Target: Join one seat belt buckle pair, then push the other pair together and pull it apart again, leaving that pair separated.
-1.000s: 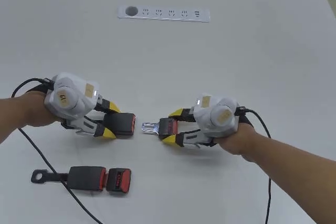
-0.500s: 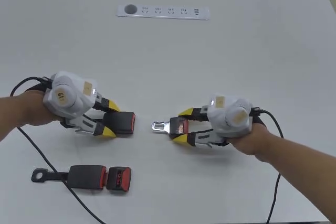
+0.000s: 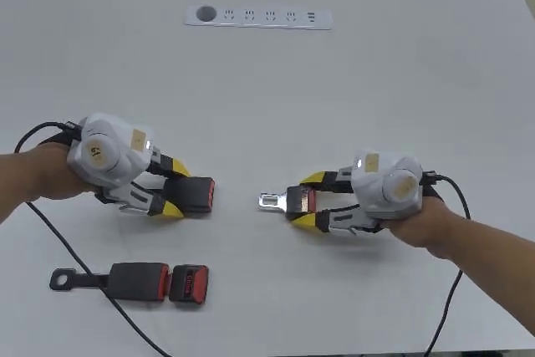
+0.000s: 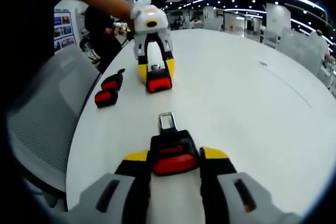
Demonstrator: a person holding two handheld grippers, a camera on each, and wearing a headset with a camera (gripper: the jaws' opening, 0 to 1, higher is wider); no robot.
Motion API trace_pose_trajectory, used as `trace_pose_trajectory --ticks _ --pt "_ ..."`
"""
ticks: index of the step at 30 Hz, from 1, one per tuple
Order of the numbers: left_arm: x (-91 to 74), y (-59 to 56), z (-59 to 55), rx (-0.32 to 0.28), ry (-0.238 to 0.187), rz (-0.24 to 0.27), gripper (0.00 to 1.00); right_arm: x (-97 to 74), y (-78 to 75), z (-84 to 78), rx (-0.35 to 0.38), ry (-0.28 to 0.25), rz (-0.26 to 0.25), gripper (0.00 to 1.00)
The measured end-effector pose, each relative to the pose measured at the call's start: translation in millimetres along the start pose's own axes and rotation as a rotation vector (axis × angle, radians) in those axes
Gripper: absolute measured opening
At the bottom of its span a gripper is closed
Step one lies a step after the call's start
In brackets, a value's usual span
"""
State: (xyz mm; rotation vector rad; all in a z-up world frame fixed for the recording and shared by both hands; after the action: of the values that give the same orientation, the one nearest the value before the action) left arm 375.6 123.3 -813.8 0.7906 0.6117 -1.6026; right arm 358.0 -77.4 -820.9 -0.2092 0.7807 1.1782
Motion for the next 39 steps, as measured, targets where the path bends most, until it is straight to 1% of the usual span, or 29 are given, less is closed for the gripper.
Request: trace_pose_trajectory --ticks 8,15,17,23,28,33,34,36,37,38,39 --pt "0.2 -0.1 0.2 -0.003 0.0 -0.001 0.34 -8.8 -3.6 -7.3 0.007 0.001 -0.01 0.37" --pt "0.2 0.0 0.0 -0.003 0.001 -0.001 0.34 -14.1 -4.9 -11.8 0.018 0.003 -0.007 0.37" --pt "0.1 0.2 0.1 -0.005 0.002 -0.001 0.34 -16.1 -5.0 -13.4 0.008 0.01 -0.009 0.37" --pt "0.2 0.2 -0.1 -0.005 0.004 0.001 0.34 -23.9 -7.2 -19.6 0.016 0.01 -0.021 0.37" --pt "0.3 0.3 0.1 -0.004 0.008 0.0 0.34 -24.5 -7.7 -19.2 0.016 0.011 -0.025 0.37" --pt "0.9 0.1 0.6 0.001 0.015 0.004 0.35 -23.7 -6.9 -18.2 0.009 0.03 -0.03 0.38" --pt "1.1 0.2 1.1 -0.006 0.016 0.004 0.35 -23.6 -7.1 -18.1 0.013 0.028 -0.033 0.38" --pt "1.6 0.6 3.2 -0.02 0.027 0.003 0.35 -23.0 -6.3 -17.0 0.059 0.018 -0.045 0.39" --pt "1.7 0.4 4.2 -0.045 0.031 0.001 0.36 -22.8 -6.0 -16.1 0.069 0.017 -0.057 0.42" --pt "1.5 -0.5 5.0 -0.084 0.029 -0.001 0.37 -22.5 -5.5 -15.3 0.071 0.015 -0.066 0.46" --pt "0.9 0.3 6.7 -0.125 0.025 0.006 0.38 -22.4 -5.0 -13.6 0.082 0.001 -0.08 0.5"
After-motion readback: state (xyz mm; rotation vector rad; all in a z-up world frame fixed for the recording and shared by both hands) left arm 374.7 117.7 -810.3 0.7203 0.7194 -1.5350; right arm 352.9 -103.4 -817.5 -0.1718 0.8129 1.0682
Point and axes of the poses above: the centre of the closed fingertips' face, and the gripper's own axes: x roughly forward along the fingers, y roughly to its left, z roughly out of its top, the point moved 3 cm from there along -x, roughly backward along the fingers, and after that the axes turned 11 degrees about x, right-handed, at the moved point
